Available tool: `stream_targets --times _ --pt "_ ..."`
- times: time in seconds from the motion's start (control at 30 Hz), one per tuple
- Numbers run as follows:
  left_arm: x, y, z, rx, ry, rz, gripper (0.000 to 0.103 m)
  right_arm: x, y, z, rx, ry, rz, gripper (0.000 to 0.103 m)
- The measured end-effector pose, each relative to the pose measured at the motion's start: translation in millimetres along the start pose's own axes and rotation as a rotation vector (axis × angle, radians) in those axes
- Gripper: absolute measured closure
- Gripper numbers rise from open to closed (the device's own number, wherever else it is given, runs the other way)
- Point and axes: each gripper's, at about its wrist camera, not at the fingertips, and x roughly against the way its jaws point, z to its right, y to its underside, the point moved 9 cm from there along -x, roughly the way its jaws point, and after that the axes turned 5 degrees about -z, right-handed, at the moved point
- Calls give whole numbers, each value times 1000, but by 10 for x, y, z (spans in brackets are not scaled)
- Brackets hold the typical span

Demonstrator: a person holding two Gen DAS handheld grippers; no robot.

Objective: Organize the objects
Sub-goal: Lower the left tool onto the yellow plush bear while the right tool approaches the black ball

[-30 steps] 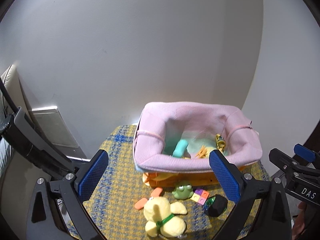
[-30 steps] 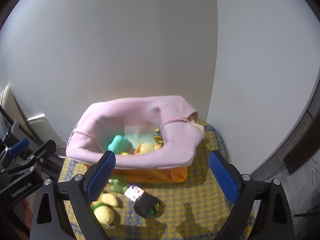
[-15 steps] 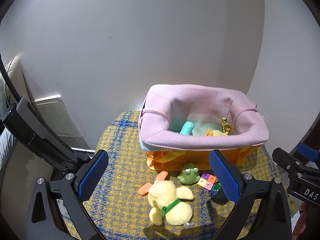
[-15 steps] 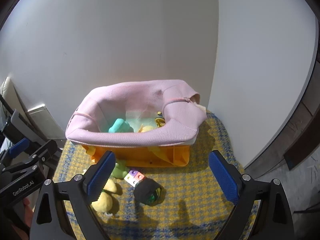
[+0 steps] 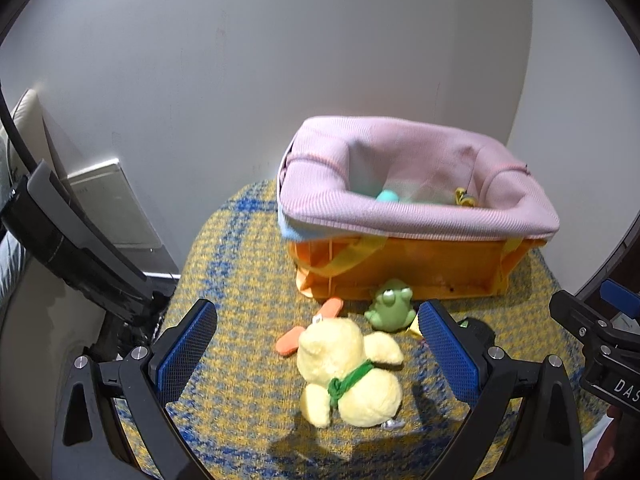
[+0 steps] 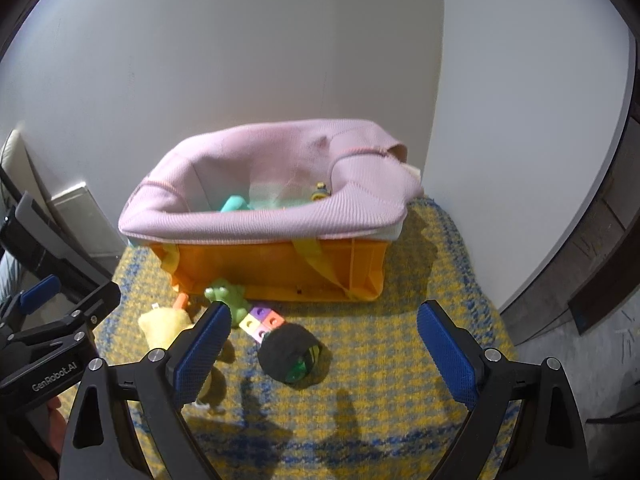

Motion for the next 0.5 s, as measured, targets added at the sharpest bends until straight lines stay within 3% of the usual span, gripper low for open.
stream_targets --times 0.5 --pt "-384 536 120 0 8 -91 0 -376 450 79 -6 13 -65 9"
